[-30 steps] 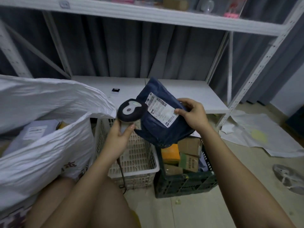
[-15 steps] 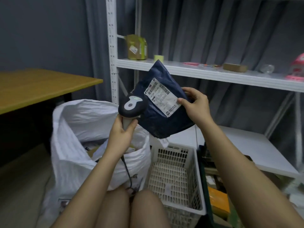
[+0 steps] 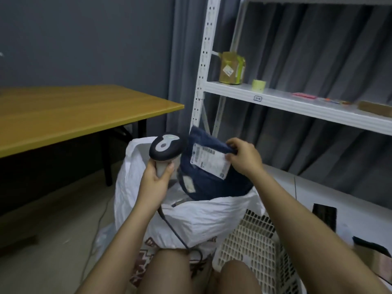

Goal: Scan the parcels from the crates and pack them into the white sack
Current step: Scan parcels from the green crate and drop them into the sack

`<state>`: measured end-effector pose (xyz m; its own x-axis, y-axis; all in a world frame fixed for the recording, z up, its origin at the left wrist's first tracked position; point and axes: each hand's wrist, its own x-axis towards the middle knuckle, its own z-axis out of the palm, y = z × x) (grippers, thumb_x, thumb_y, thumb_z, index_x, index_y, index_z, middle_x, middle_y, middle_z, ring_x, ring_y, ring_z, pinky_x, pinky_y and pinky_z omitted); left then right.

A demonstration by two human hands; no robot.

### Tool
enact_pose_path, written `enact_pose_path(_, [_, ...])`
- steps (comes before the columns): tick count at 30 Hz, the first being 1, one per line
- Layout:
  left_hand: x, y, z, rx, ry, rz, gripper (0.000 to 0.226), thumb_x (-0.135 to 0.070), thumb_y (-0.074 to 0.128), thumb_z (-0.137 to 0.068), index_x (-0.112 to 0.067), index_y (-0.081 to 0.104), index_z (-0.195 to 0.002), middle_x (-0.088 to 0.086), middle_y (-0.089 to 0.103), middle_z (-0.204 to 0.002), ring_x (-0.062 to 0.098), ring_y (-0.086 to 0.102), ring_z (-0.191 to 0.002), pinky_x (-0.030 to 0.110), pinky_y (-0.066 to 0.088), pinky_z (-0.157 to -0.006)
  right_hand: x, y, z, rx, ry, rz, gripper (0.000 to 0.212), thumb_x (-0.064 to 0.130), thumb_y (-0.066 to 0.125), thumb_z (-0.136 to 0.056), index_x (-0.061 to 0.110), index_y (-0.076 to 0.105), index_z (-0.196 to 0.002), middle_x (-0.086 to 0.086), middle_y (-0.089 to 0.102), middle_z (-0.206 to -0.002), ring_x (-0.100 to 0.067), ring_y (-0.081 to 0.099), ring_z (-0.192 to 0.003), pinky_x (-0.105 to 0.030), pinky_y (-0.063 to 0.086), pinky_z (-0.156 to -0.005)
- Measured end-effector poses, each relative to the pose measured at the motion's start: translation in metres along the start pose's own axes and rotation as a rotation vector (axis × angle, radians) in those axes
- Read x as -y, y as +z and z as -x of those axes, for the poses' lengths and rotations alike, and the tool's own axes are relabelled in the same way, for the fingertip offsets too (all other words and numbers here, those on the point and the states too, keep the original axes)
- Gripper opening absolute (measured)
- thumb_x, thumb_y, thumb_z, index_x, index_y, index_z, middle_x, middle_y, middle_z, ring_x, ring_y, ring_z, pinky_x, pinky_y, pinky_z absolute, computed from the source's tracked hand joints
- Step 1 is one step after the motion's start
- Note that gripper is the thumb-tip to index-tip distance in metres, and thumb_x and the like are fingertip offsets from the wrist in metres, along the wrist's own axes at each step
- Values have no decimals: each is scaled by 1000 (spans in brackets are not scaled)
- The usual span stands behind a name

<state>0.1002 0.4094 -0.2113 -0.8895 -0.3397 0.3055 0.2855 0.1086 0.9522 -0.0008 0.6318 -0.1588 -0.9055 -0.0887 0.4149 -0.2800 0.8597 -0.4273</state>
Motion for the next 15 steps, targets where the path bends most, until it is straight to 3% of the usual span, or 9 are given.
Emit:
enact_pose_path(2, [6,1,-3,8,-20,-1,36,-23,57,-93,-20,49,-128,0,60,-122,17,55,-115,32,44,-98,3,11,-4,110,-69,177,31,11,60,-87,23,62,-116,-3,67,-114,-28,61,-100,-31,42,-71])
enact_pose_path(6, [13,2,-6,29,-44,3,41,-24,58,-92,-16,49,-132,1,60,-126,17,55,-118,40,43,-104,9,36,-7,11,-184,116,21,10,58,-90,17,59,-110,-7,66,-110,-30,59,-97,-33,40,-70])
enact_pose_path(7, [14,2,-6,36,-51,8,41,-24,59,-92,-16,49,-131,1,60,-125,17,55,-117,40,43,-104,9,43,-8,76,-193,86,24,10,57,-92,18,62,-114,-7,66,-114,-29,59,-101,-33,41,-75])
enact_pose_path(10, [18,5,-6,46,-69,1,32,-23,59,-92,-19,50,-123,-1,59,-121,17,55,-116,33,44,-100,0,65,-7,502,-180,203,39,16,47,-100,28,57,-135,0,55,-141,-25,51,-126,-30,38,-99])
enact_pose_path(11, [19,6,-4,52,-68,-5,30,-23,59,-92,-19,50,-121,-1,59,-119,17,55,-115,30,43,-98,-4,68,-4,537,-151,178,42,16,46,-100,29,52,-140,2,49,-146,-23,45,-133,-30,34,-105])
enact_pose_path(15, [22,20,1,113,-54,-6,29,-23,59,-92,-23,50,-119,-4,62,-114,13,56,-111,26,42,-95,-25,53,19,310,-107,-81,42,13,54,-97,23,55,-137,6,52,-143,-13,44,-133,-15,29,-102])
